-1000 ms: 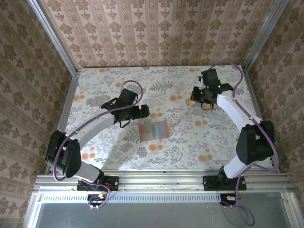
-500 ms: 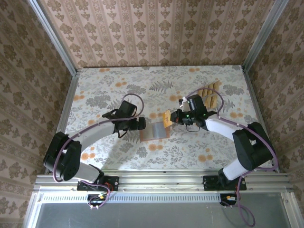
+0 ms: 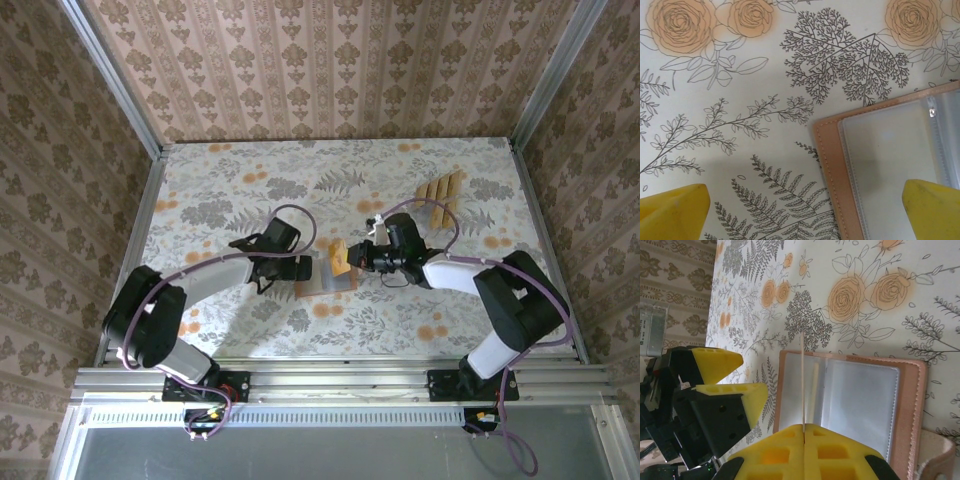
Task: Put the credit cards into the card holder
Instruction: Insert the credit card into the card slot.
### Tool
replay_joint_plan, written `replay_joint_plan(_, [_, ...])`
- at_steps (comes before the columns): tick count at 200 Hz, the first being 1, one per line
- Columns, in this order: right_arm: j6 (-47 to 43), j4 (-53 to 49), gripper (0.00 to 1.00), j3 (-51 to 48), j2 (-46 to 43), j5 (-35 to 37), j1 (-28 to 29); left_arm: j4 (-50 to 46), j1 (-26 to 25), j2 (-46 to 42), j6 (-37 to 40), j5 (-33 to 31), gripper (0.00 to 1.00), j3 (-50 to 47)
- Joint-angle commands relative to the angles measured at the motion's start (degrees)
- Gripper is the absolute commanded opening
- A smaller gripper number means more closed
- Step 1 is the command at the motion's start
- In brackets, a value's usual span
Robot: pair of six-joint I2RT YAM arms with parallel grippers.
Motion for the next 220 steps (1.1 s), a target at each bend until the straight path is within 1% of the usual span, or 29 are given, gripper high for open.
replay_joint_plan(1, [0.4,2.4,0.00,-0.3,1.7,-0.5,1.1,0.6,-0.9,1.1,1.5,-1.4,1.00,1.7])
replay_joint_plan(105, [2.2,6.1,0.00,-0.9,6.7,0.4,2.4,3.1,-2.5,4.7,0.4,-2.1,1.00,0.0])
replay_joint_plan(220, [3.5,9.3,0.00,-4.0,8.8,2.3,2.2,2.2,-2.3,4.1,0.4,-3.6,1.00,-3.2])
